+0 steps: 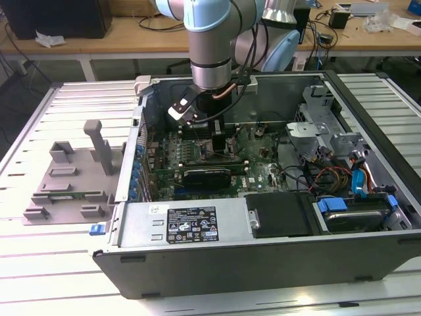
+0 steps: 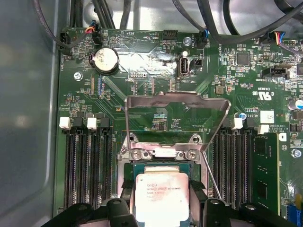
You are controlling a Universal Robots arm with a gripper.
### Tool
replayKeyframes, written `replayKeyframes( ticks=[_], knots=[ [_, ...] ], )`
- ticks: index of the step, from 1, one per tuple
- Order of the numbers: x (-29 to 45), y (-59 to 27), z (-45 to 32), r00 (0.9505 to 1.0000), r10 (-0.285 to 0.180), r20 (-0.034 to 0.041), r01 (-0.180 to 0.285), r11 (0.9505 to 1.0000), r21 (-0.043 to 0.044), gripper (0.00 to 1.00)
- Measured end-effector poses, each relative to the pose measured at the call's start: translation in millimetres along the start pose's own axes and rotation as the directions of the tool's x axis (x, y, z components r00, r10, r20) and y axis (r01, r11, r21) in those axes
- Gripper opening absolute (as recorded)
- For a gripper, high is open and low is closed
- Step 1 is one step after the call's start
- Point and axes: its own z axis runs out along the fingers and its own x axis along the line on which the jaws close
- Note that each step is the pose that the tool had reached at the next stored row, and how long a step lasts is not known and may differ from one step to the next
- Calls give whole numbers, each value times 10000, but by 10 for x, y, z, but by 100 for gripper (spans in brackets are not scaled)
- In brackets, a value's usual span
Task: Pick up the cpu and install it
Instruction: 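Place the cpu into insertion slot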
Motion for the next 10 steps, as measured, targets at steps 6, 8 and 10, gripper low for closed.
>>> replayKeyframes(
  ticks=[6,8,10],
  knots=[
    [-21,-17,8,9999,124,-1,-124,9999,8,55],
    [-22,-17,8,9999,131,-1,-131,9999,10,55],
    [-22,-17,8,9999,131,-1,-131,9999,10,55]
  ],
)
